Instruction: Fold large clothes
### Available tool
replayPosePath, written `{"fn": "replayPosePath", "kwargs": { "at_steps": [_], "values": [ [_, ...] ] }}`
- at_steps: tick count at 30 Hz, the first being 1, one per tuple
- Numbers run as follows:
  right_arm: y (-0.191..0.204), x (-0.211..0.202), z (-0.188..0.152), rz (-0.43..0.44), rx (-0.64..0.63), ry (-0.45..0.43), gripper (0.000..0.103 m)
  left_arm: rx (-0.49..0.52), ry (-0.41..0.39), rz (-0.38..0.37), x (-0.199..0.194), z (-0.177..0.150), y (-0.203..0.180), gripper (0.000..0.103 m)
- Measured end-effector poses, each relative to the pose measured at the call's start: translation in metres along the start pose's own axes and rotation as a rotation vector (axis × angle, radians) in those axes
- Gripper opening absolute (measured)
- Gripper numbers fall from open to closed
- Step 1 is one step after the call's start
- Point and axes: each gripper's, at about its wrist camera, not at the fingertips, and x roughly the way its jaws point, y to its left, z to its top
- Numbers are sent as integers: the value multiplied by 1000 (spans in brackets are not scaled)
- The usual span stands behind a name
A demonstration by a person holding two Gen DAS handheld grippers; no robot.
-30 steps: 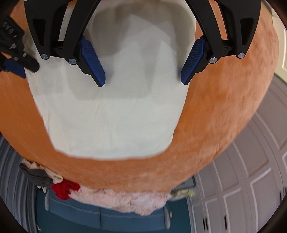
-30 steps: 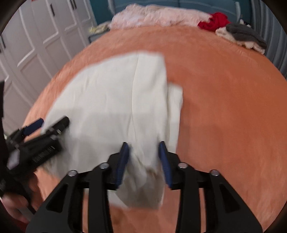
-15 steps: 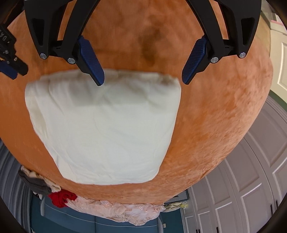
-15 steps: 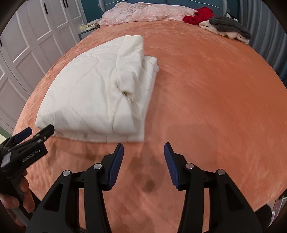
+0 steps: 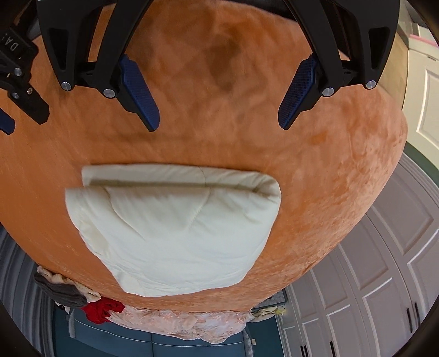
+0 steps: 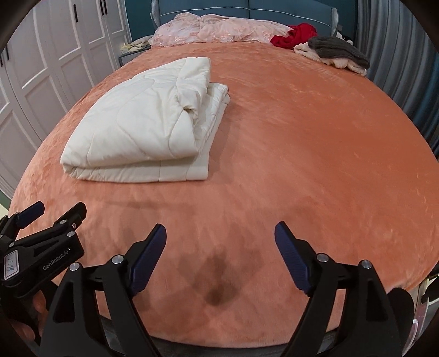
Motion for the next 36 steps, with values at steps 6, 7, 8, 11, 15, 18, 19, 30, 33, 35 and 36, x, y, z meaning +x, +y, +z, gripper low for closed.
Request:
{"fn": "replayPosePath", "kwargs": {
  "at_steps": [6,7,8,11,15,18,19,30,33,35,36],
  "values": [
    [2,-7,-24,-14,-22,-24,79,-4,0,-2,-5,-18,-7,86],
    [3,-8,-28,-16,-29,-26,79,-5,-2,-3,-5,-21,-8,86],
    [4,-8,-31,-15,-31,-28,79,-3,-1,0,-5,-26,-9,86],
    [5,-10,-39,-12,-33,-34,82,21,-6,7,-6,-35,-14,85],
    [8,-13,-45,-13,-46,-48,82,41,-15,6,-9,-44,-18,85],
    [9,-13,-46,-16,-44,-49,82,43,-14,7,-8,-47,-19,85],
    [8,-13,-47,-17,-42,-47,82,42,-14,8,-8,-48,-19,85],
    [11,-10,-53,-22,-46,-39,82,23,-15,15,-4,-56,-17,83],
    [13,-9,-54,-23,-50,-38,82,18,-16,19,-3,-59,-14,83],
    [13,-8,-55,-23,-52,-37,82,13,-17,20,-2,-59,-13,83],
    [14,-9,-55,-22,-51,-37,82,10,-18,20,-3,-60,-12,83]
  ]
}}
